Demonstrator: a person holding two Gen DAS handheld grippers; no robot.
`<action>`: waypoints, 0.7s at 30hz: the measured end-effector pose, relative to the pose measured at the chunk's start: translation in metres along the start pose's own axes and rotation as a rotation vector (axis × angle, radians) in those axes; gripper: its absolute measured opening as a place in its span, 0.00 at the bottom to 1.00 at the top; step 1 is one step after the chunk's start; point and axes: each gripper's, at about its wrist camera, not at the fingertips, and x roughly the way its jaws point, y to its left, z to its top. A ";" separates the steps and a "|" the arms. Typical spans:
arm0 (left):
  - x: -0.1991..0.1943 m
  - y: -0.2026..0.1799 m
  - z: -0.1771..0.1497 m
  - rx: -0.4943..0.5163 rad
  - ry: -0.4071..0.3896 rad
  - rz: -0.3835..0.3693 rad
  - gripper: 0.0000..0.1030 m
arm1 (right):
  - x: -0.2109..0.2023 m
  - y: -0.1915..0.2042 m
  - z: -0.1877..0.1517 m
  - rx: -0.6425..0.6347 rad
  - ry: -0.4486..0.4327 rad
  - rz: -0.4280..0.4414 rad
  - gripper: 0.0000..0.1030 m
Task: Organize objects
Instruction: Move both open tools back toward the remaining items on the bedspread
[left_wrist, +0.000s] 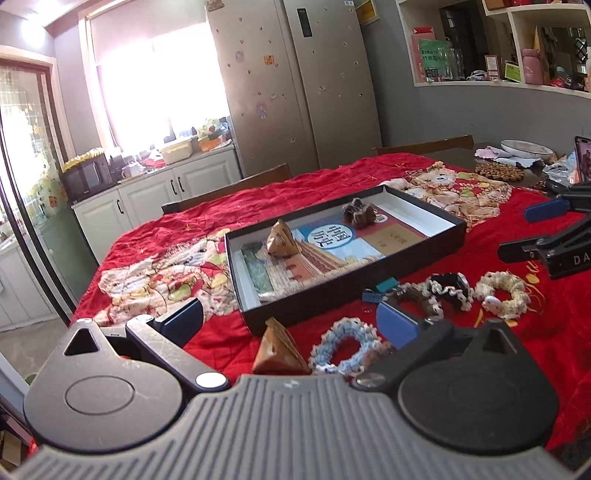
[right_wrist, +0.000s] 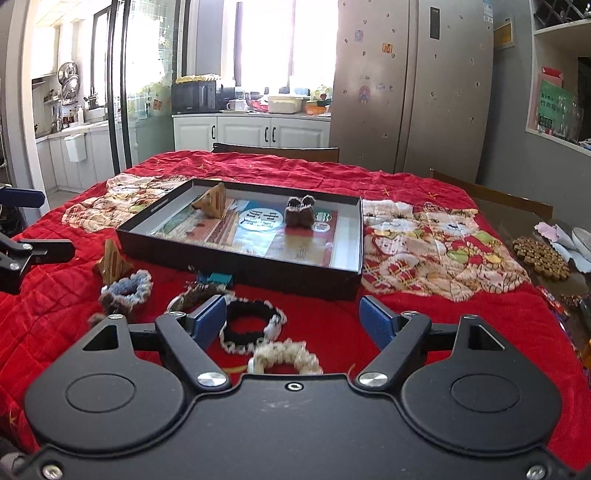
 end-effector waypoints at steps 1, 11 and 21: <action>0.000 0.000 -0.001 -0.003 0.002 -0.010 1.00 | -0.002 0.000 -0.004 0.001 0.001 0.002 0.76; -0.002 -0.004 -0.017 0.005 0.016 -0.063 1.00 | -0.012 -0.004 -0.032 0.026 -0.015 0.058 0.76; 0.000 -0.022 -0.038 0.027 0.042 -0.141 1.00 | -0.006 0.009 -0.044 -0.013 -0.018 0.071 0.75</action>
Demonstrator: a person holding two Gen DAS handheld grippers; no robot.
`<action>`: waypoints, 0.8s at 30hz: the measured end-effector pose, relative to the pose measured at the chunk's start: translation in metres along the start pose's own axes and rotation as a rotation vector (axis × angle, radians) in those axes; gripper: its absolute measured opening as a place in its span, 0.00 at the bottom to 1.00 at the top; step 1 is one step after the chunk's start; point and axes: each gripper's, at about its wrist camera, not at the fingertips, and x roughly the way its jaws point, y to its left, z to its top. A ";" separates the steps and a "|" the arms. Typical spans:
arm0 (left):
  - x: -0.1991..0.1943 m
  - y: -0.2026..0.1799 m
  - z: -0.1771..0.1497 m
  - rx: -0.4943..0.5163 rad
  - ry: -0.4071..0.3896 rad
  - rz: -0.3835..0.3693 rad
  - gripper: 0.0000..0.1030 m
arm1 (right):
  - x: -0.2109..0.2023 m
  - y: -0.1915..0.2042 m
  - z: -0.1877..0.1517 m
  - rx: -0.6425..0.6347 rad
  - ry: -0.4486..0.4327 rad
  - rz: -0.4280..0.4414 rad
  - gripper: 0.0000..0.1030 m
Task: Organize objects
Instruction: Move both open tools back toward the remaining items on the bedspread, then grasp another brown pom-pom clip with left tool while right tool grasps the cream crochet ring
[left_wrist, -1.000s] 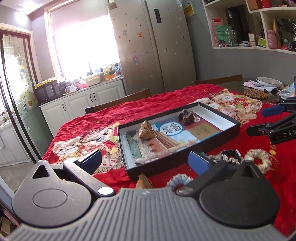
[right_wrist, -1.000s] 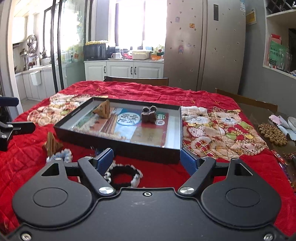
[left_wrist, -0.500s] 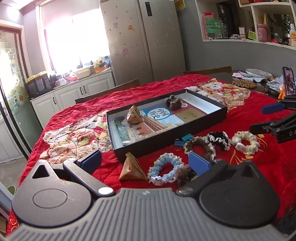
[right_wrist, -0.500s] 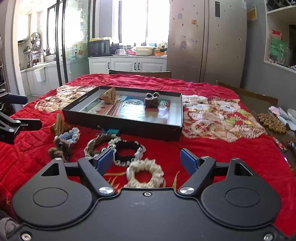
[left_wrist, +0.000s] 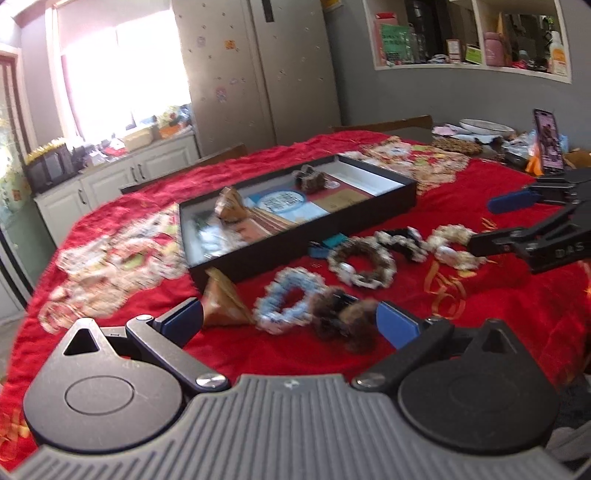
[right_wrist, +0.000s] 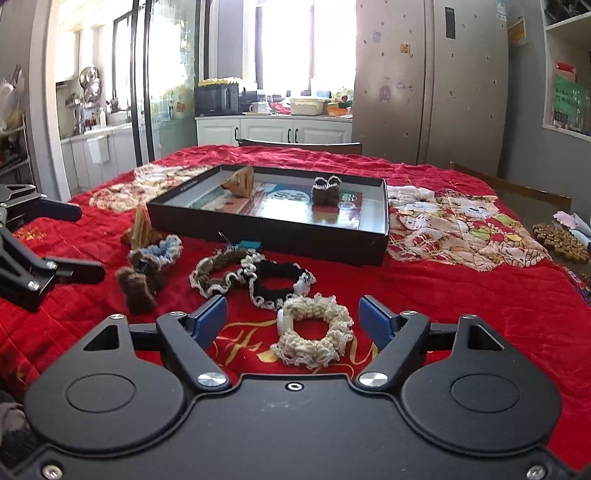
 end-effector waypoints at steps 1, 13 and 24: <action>0.002 -0.004 -0.002 -0.008 0.006 -0.018 0.99 | 0.002 0.000 -0.002 0.001 0.005 -0.005 0.75; 0.028 -0.025 -0.011 -0.109 0.071 -0.049 0.87 | 0.027 -0.007 -0.015 0.043 0.054 -0.030 0.74; 0.049 -0.030 -0.013 -0.175 0.135 -0.051 0.76 | 0.051 -0.012 -0.018 0.075 0.093 -0.055 0.72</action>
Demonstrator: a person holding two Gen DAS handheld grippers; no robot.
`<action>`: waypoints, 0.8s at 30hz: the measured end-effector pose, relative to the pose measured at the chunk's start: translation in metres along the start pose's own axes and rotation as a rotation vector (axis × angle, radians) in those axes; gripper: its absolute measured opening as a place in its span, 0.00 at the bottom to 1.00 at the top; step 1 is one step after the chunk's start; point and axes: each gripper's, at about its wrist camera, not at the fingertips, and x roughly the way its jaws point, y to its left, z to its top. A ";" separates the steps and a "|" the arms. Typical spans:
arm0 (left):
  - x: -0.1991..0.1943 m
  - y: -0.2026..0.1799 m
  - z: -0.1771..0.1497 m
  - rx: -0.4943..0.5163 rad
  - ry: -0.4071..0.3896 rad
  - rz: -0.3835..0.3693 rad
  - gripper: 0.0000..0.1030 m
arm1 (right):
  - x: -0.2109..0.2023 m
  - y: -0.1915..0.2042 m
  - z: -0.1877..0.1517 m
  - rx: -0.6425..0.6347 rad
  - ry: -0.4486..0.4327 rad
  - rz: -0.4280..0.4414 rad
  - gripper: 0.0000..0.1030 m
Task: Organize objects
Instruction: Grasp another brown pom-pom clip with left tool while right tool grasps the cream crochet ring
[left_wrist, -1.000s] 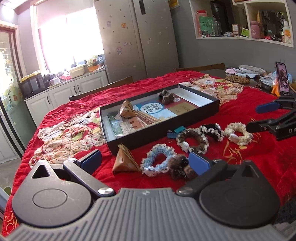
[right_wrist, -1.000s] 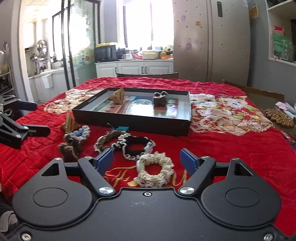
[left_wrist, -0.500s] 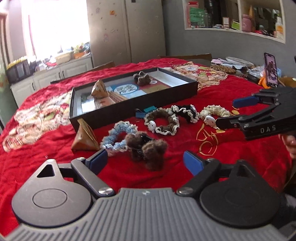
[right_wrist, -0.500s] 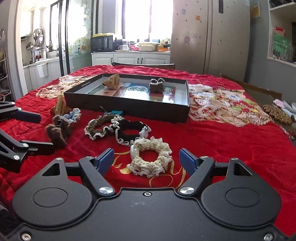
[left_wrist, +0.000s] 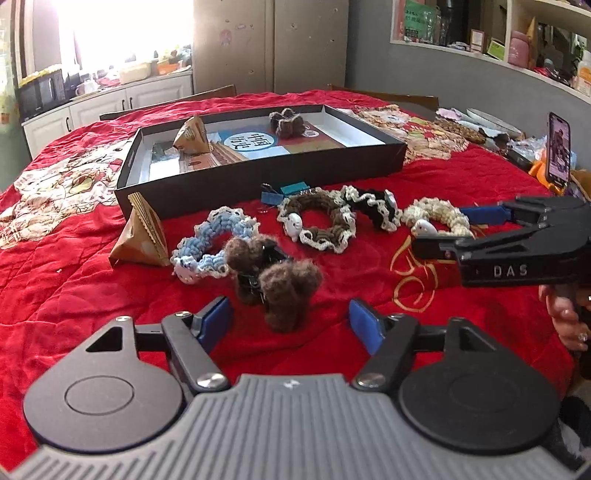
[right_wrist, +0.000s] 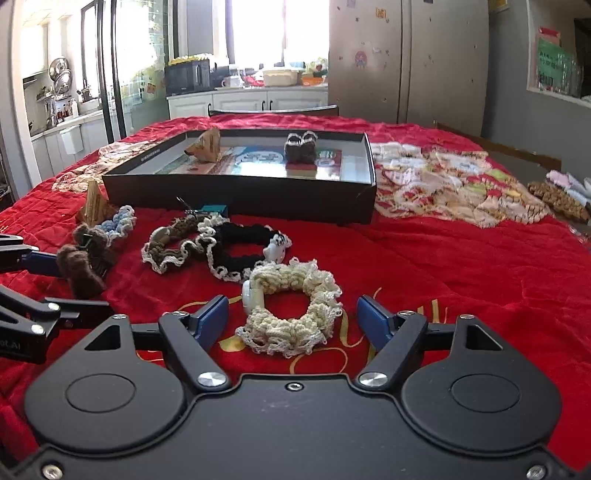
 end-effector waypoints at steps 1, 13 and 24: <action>0.001 0.000 0.001 -0.006 -0.001 0.002 0.75 | 0.001 0.000 0.000 0.002 0.005 0.000 0.72; 0.009 0.001 0.006 -0.039 -0.019 0.046 0.46 | 0.002 0.004 -0.001 -0.020 -0.010 -0.001 0.49; 0.003 0.000 0.001 -0.020 -0.038 0.028 0.30 | -0.001 0.008 -0.004 -0.041 -0.024 0.004 0.35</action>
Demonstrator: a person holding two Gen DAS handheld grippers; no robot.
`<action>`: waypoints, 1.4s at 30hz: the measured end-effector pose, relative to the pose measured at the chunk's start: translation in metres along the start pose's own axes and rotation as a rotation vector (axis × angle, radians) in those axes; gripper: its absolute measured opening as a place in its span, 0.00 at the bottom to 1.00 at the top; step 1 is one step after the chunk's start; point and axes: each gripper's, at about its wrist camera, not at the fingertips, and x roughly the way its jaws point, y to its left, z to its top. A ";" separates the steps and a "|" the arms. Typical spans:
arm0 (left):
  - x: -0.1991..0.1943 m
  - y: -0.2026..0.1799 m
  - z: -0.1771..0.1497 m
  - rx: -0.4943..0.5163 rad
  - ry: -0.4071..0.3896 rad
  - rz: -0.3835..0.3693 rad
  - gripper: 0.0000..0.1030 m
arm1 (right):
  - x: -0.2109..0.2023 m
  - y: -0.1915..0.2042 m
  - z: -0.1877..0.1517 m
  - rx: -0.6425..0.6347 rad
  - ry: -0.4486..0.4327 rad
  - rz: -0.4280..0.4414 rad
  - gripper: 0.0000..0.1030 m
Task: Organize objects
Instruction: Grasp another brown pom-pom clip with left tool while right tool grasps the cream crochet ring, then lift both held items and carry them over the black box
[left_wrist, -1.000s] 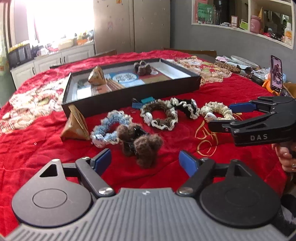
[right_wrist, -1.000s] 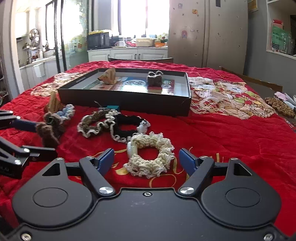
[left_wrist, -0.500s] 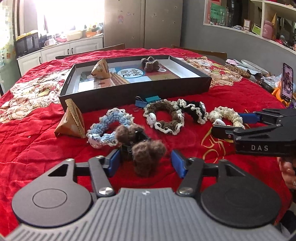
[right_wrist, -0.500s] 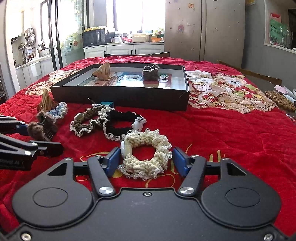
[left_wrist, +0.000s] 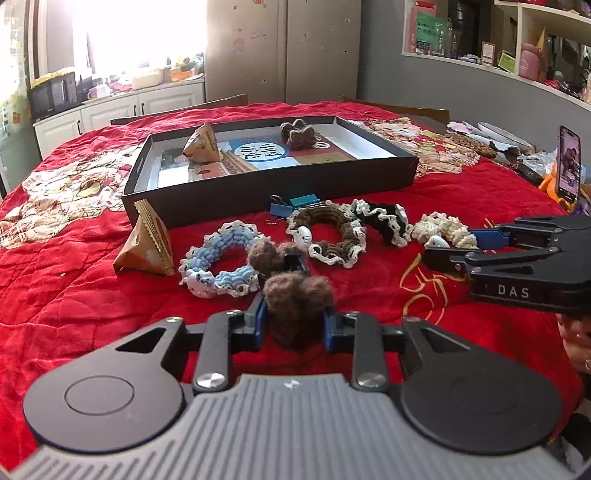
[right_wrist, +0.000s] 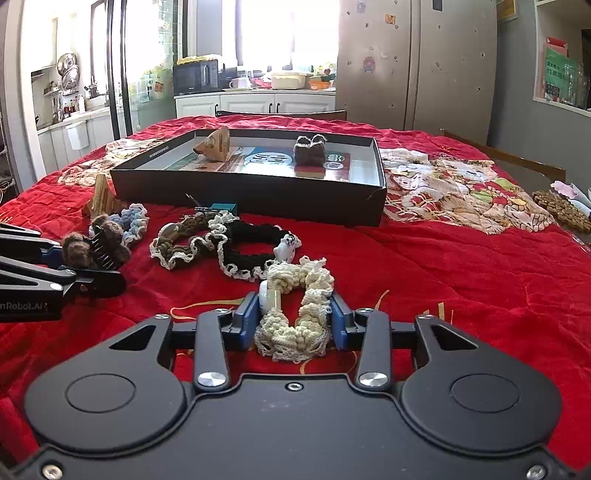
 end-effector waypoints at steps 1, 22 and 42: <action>-0.001 0.000 0.000 0.002 -0.001 -0.002 0.30 | -0.001 0.000 0.000 -0.001 -0.001 0.001 0.34; -0.010 -0.004 -0.002 0.032 -0.014 -0.022 0.28 | -0.008 -0.006 0.000 0.036 -0.018 0.030 0.25; -0.029 -0.007 0.009 0.046 -0.068 -0.048 0.28 | -0.034 0.002 0.014 0.001 -0.086 0.058 0.25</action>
